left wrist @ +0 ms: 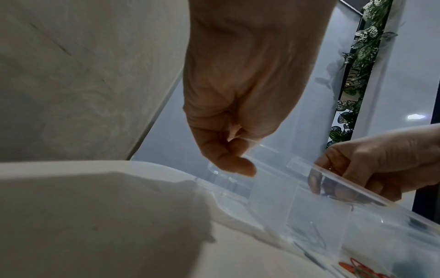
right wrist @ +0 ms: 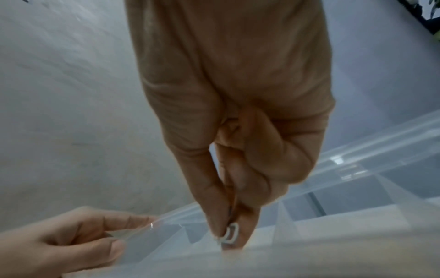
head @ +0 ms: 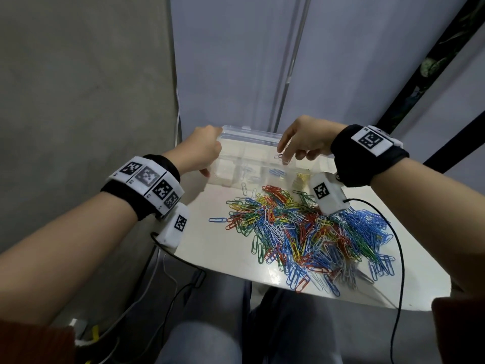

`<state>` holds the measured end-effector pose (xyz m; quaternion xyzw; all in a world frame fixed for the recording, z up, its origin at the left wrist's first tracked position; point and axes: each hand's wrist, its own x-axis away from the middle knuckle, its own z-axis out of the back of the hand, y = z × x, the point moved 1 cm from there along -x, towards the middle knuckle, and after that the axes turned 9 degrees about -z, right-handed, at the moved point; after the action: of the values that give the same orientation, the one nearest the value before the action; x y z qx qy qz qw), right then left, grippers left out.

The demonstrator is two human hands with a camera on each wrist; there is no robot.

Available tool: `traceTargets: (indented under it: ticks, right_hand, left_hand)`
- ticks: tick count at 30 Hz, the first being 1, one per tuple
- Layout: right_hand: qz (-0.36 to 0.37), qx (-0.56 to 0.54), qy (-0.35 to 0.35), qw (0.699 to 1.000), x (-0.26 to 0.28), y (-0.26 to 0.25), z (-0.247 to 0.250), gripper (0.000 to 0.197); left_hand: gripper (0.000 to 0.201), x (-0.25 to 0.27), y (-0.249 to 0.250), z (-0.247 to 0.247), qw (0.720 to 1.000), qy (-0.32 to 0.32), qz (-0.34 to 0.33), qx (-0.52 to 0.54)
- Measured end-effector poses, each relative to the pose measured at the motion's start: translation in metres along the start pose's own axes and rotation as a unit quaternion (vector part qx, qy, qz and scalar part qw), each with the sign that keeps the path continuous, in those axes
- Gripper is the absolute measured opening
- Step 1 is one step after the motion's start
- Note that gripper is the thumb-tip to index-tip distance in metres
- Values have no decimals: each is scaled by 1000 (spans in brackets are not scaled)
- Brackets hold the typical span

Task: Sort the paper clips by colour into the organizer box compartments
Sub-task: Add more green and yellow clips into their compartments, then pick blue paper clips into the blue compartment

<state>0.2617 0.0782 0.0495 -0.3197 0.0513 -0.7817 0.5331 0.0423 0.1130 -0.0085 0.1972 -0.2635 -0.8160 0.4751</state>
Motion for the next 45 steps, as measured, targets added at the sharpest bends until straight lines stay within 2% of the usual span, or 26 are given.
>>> traceTargets:
  ticks: [7,12,18,22,25,30,37,41,43,45]
  right_hand:
    - [2,-21,-12,1000,8,1,3,22]
    - [75,-85,64,991,10,-10,1,7]
    - [104,-112,35,988,9,-20,-15,7]
    - [134,-145,63,978,18,-13,-7,8]
    - [163,-115,78,977,36,3,5,11]
    - [210,40,23,977,68,45,3,21]
    - [157,200,-6,967,78,100,-16,48]
    - [98,224,59,968,76,131,1,44]
    - [41,203,91,974,74,150,13,42]
    - [-19,193,92,977,74,166,20,48]
  left_hand:
    - [51,0,2,1,1000,-3,8,-3]
    - [50,1,3,0,1000,1,15,0]
    - [51,1,6,-2,1000,4,22,-8]
    - [43,0,4,-3,1000,5,26,-16]
    - [43,-1,3,-3,999,8,29,-21]
    - [40,0,1,-2,999,18,26,-5]
    - [45,4,8,-3,998,22,42,29]
    - [51,4,6,-5,998,32,47,25]
    - [50,5,6,-5,998,29,44,24]
    - [51,6,6,-4,998,32,44,21]
